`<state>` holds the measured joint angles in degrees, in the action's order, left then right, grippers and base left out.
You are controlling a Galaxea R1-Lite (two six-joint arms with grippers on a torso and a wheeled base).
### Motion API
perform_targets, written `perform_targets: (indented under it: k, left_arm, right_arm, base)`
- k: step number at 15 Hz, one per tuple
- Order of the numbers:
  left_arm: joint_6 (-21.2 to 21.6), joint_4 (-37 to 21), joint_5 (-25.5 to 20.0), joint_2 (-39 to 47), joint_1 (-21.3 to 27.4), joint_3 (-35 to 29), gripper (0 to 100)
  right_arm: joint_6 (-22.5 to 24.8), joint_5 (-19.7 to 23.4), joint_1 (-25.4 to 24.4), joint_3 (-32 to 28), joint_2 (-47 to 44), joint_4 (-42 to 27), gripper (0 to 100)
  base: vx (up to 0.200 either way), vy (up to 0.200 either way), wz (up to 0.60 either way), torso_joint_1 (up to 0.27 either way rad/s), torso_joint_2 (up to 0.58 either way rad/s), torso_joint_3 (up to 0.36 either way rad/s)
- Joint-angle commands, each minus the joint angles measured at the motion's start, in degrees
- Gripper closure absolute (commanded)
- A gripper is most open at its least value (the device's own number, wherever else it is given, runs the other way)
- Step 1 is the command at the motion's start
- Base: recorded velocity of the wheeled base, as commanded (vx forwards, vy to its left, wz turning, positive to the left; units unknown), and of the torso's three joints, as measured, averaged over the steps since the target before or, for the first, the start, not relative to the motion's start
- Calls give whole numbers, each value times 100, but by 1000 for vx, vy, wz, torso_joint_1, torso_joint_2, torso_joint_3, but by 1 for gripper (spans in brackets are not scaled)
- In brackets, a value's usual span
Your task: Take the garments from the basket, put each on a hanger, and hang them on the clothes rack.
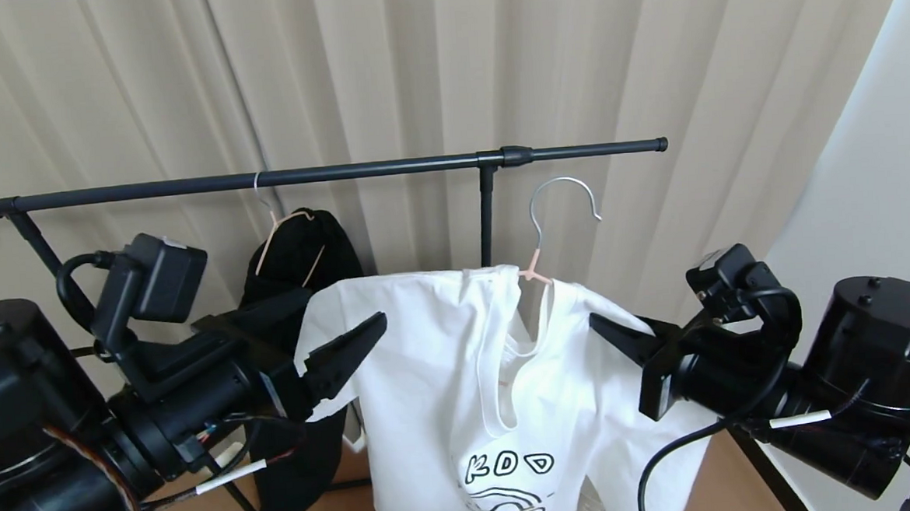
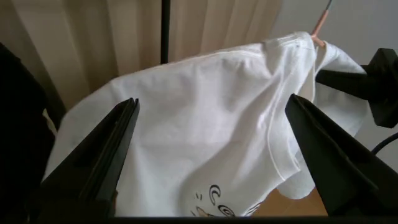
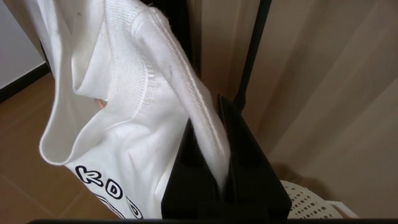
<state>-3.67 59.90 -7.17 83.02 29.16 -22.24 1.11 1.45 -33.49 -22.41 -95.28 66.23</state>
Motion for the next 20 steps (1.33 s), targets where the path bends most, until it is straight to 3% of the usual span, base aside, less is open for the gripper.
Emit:
perform_targets:
  k: [1, 2, 4, 8, 14, 15, 20]
  left_arm:
    - [24, -5, -1041, -58, -1097, 167, 0]
    - [33, -5, -1454, 74, -1299, 246, 0]
    - [51, 21, -1762, 347, -1439, 308, 0]
    - [59, 30, -1797, 892, -1439, 325, 0]
    - [42, 30, -1744, 1410, -1439, 193, 0]
    - [15, 30, -1656, 1445, -1448, 158, 100]
    - [42, 39, -1604, 1586, -1483, 132, 100]
  right_arm:
    - [21, 400, 431, 122, 185, 4, 100]
    - [30, 602, 563, 175, 256, 4, 100]
    - [30, 927, 721, 228, 379, 4, 100]
    - [30, 1200, 897, 272, 484, -5, 100]
    - [38, 1200, 897, 307, 493, 4, 100]
    - [38, 1200, 897, 307, 502, 4, 100]
    - [30, 1200, 914, 298, 537, 4, 100]
  base:
    - [0, 0, 0, 0, 0, 0]
    - [0, 0, 0, 0, 0, 0]
    - [0, 0, 0, 0, 0, 0]
    - [0, 0, 0, 0, 0, 0]
    - [0, 0, 0, 0, 0, 0]
    - [0, 0, 0, 0, 0, 0]
    - [0, 0, 0, 0, 0, 0]
